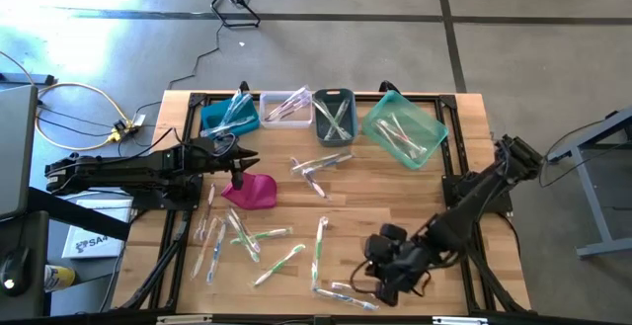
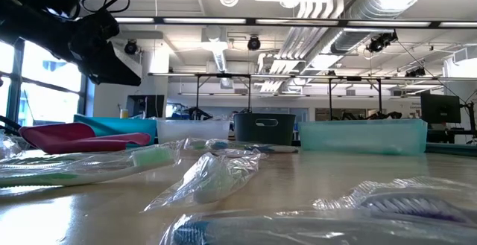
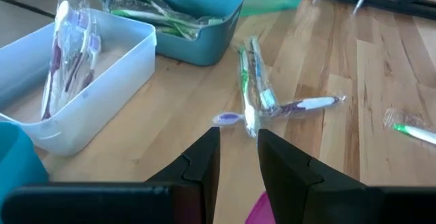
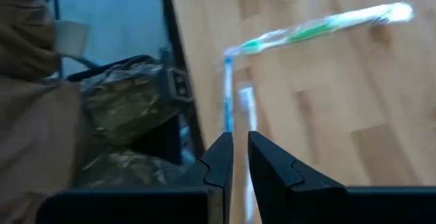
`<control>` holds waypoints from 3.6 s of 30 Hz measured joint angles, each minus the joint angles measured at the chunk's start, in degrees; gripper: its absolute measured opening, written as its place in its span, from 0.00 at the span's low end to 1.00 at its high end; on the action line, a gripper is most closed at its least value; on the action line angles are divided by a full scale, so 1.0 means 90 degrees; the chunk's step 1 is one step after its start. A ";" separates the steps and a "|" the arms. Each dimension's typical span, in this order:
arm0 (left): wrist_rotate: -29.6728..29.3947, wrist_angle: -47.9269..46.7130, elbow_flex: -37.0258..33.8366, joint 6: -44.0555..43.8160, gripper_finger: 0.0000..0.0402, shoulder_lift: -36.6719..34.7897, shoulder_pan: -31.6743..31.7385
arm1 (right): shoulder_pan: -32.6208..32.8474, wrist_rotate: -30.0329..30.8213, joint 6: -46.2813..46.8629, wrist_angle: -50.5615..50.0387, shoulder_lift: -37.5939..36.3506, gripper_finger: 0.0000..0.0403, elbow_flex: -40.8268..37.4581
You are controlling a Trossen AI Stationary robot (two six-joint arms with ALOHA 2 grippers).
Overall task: Pick & Place Toothbrushes
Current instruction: Put the violet toothbrush into the white bin
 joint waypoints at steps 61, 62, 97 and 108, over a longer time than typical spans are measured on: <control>-0.0011 -0.0078 0.0000 0.0028 0.24 0.0000 0.0001 | 0.0741 -0.1292 0.1609 0.0138 0.2469 0.36 -0.0182; -0.0011 -0.0080 0.0000 0.0028 0.24 0.0000 0.0001 | 0.0741 -0.1293 0.1626 0.0142 0.2504 0.36 -0.0182; -0.0009 -0.0099 0.0002 0.0026 0.24 0.0000 0.0001 | 0.0758 -0.1016 0.1638 0.0092 0.2671 0.06 -0.0185; -0.0009 -0.0089 0.0002 0.0026 0.24 -0.0001 0.0000 | 0.0753 -0.1170 0.1813 0.0139 0.2658 0.03 -0.0185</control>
